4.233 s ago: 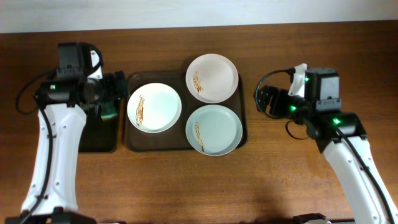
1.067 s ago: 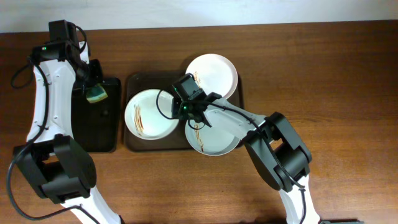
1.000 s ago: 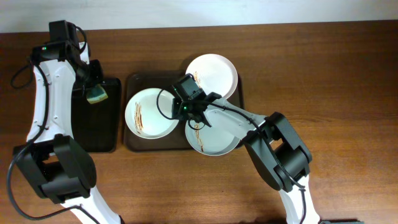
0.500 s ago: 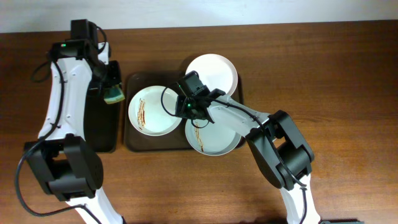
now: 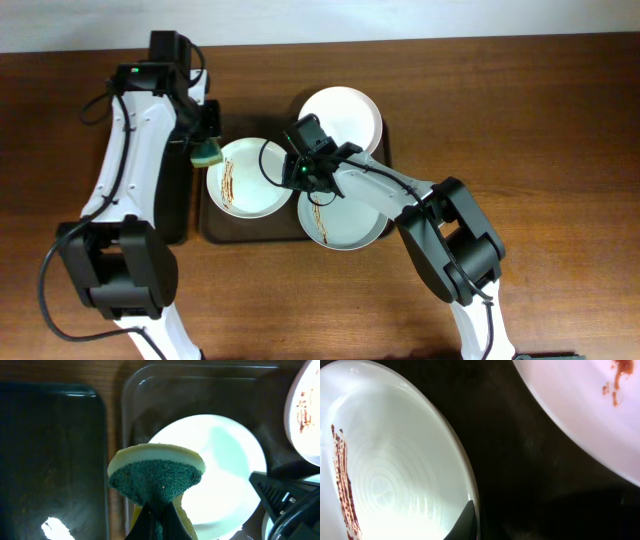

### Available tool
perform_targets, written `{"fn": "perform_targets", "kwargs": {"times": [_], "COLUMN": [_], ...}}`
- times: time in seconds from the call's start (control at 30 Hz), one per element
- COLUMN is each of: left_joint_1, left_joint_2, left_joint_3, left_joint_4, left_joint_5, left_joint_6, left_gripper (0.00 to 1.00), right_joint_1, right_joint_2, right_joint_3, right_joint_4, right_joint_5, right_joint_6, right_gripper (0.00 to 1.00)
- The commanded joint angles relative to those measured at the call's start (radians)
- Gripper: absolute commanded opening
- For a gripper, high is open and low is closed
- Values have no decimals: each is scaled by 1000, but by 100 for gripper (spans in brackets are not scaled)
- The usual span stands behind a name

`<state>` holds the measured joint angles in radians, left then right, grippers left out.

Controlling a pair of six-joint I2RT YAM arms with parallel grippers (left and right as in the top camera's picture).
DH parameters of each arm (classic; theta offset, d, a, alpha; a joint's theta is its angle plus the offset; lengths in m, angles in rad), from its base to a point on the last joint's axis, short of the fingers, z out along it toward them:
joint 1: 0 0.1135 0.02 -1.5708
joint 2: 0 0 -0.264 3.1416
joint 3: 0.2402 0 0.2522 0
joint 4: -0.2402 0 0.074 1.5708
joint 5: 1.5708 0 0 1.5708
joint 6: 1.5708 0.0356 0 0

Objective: Clean dirty plates on tray and stack at the side
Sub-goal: 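Bring the sponge with the left gripper down onto the white plate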

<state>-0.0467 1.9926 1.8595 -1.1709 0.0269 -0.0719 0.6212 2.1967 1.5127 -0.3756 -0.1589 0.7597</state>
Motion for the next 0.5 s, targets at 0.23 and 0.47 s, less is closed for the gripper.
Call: {"fn": "perform_targets", "kwargs": {"times": [0.23,0.47], "left_joint_1": [-27,-67], "left_joint_2": [101,164], "left_joint_3": [19,19], "left_joint_4": [11,29], "left_joint_5": [12,12], "left_joint_6": [-12,-18], "left_gripper": [1,1], "right_joint_1": [-6,-6], "right_joint_2": [14,14], "right_joint_3": [-3,-3], "right_joint_4": [-26,-29], "right_joint_5": [21,21], "right_joint_6": [2,2], "right_gripper": [4,4]}}
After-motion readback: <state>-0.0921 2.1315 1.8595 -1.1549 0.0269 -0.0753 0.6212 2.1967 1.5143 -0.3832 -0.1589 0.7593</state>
